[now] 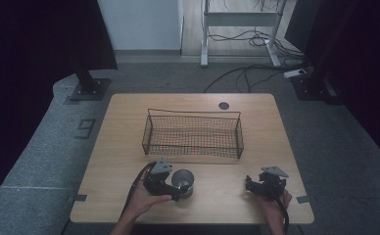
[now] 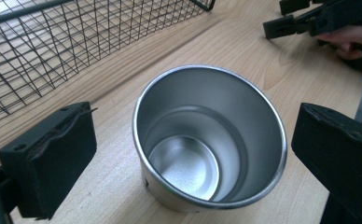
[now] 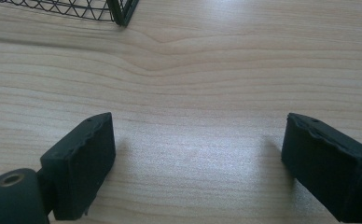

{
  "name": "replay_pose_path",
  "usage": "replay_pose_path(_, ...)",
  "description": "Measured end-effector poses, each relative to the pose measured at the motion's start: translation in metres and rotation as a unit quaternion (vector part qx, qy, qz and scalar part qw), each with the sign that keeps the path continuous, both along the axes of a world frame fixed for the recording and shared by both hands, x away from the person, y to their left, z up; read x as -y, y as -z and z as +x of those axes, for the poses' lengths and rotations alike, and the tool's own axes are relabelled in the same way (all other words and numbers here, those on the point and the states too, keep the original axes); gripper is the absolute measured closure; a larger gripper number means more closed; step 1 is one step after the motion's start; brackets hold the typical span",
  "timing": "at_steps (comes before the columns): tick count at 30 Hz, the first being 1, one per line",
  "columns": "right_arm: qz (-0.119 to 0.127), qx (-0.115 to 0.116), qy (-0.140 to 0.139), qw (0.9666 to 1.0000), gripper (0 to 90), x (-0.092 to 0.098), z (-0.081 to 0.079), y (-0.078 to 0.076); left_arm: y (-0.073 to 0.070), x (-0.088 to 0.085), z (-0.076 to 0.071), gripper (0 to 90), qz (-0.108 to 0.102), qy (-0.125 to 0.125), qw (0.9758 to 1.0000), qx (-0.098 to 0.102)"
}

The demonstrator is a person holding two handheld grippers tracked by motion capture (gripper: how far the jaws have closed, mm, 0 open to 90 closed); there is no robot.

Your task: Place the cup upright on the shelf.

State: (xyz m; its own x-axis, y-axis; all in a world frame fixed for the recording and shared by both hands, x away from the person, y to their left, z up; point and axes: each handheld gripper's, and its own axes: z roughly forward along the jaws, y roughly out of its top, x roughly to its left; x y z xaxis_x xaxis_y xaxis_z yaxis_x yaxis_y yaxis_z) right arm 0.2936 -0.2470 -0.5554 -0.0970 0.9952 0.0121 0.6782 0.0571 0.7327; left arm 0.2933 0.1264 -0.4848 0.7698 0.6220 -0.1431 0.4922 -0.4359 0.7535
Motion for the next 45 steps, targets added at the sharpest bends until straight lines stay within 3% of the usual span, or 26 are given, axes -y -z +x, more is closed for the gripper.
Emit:
replay_pose_path(19,0.000,0.000,0.000,1.0000,9.8,0.000,0.000,0.000,0.010,0.018,0.000,0.1,0.027,0.010,0.9996,0.001)
replay_pose_path(24,0.000,0.000,0.000,1.0000,9.8,0.000,0.000,0.000,0.011,0.019,0.000,6.9,0.030,0.005,0.9995,0.007)
replay_pose_path(29,0.000,0.000,0.000,1.0000,9.8,0.000,0.000,0.000,0.012,0.019,-0.001,13.8,0.022,0.005,0.9997,0.007)
replay_pose_path(45,-0.001,0.001,0.000,1.0000,9.8,0.000,0.000,0.000,0.011,0.015,-0.003,14.5,0.011,0.016,0.9997,0.011)
